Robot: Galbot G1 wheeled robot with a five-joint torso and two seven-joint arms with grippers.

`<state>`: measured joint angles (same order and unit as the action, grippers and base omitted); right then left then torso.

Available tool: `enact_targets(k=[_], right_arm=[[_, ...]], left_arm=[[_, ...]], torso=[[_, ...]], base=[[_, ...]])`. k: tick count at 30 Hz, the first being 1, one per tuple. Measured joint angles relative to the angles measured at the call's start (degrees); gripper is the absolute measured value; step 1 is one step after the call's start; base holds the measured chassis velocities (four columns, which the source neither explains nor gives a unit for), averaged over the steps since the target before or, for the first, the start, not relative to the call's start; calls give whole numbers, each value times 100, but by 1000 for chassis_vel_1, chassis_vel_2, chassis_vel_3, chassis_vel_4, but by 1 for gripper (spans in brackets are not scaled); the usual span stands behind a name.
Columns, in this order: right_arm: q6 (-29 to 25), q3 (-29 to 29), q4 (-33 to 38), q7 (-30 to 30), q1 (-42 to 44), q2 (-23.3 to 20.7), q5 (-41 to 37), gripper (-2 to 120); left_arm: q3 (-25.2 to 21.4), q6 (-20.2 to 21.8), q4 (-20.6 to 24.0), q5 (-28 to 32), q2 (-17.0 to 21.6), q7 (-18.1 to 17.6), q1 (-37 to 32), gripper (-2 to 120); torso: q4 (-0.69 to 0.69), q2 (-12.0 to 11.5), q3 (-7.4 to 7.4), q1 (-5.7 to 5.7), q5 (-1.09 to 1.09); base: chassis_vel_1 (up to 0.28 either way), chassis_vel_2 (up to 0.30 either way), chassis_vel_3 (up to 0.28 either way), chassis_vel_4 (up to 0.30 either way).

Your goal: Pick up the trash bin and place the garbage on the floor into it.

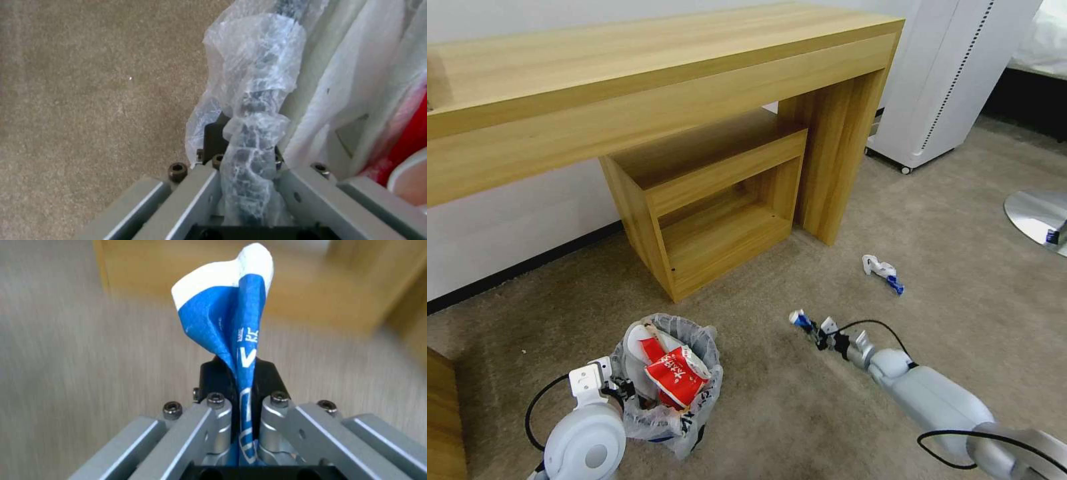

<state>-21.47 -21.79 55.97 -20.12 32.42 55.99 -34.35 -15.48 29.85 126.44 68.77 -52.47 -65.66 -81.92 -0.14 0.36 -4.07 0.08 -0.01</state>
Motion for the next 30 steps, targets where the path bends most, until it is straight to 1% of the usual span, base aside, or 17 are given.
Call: enact_targets(k=[1, 2, 3, 4, 5, 6, 8, 9, 10, 12, 13, 14, 17, 18, 23, 27, 30], right_arm=[[22, -10, 409, -5, -61, -109, -242, 3], [22, -10, 409, -5, -61, -109, -242, 3], [70, -62, 927, -21, -136, -209, -537, 3], [108, -126, 1272, -31, -192, -269, -734, 3], [166, -285, 1759, -13, -293, -342, -1017, 3], [166, -285, 1759, -13, -293, -342, -1017, 3], [307, -670, 2408, 85, -447, -367, -1309, 3], [330, -862, 2603, 146, -512, -342, -1374, 3], [330, -862, 2603, 146, -512, -342, -1374, 3], [391, -1346, 2931, 328, -642, -239, -1414, 3], [409, -1492, 3020, 379, -672, -197, -1415, 3], [409, -1492, 3020, 379, -672, -197, -1415, 3], [491, -2095, 3269, 507, -881, -29, -1434, 3], [491, -2095, 3269, 507, -881, -29, -1434, 3], [540, -2496, 3379, 543, -1207, 103, -1498, 3], [601, -2705, 3569, 624, -1423, 139, -1626, 3], [670, -2894, 3881, 732, -1487, 105, -1746, 3]], left_arm=[[0, 1, 4, 34, 4, -15, 23, 0], [0, 1, 4, 34, 4, -15, 23, 0], [3, 3, 7, 71, 15, -34, 55, 0], [8, 4, 14, 98, 22, -49, 80, 0], [14, 4, 20, 148, 29, -77, 118, 0], [14, 4, 20, 148, 29, -77, 118, 0], [18, 5, 37, 221, 36, -111, 172, 0], [14, 4, 50, 256, 38, -125, 192, 0], [14, 4, 50, 256, 38, -125, 192, 0], [-12, -1, 87, 357, 52, -172, 211, 0], [-30, -2, 121, 413, 59, -195, 211, 0], [-30, -2, 121, 413, 59, -195, 211, 0], [-111, -18, 285, 703, 116, -299, 222, 0], [-111, -18, 285, 703, 116, -299, 222, 0], [-182, -67, 401, 892, 191, -353, 248, 0], [-187, -94, 434, 995, 225, -398, 302, 0], [-184, -130, 457, 1080, 257, -438, 417, 0]], torso=[[0, 0, 0, 0, -4], [0, 0, 0, 0, -4], [0, 0, 0, 0, -1], [1, 1, 0, 0, 0], [2, 1, 0, 0, -2], [2, 1, 0, 0, -2], [2, 1, 0, 0, 0], [2, 1, 0, 0, 1], [2, 1, 0, 0, 1], [2, 1, 0, 0, -1], [2, 1, 0, 0, 1], [2, 1, 0, 0, 1], [2, 1, 0, -1, 0], [2, 1, 0, -1, 0], [1, 1, 0, -1, 0], [1, 1, 0, -1, 0], [0, 1, 0, -1, 0]], base=[[0, 0, 0, 0], [0, 0, 0, 0], [0, 0, 0, 0], [0, 0, 0, 0], [0, 0, 0, 0], [0, 0, 0, 0], [0, 0, 0, 0], [0, 0, 0, 0], [0, 0, 0, 0], [0, 0, 0, 0], [0, 0, 0, 0], [0, 0, 0, 0], [0, 0, 0, 0], [0, 0, 0, 0], [0, 0, 0, 0], [0, 0, 0, 0], [0, 0, 0, 0]])
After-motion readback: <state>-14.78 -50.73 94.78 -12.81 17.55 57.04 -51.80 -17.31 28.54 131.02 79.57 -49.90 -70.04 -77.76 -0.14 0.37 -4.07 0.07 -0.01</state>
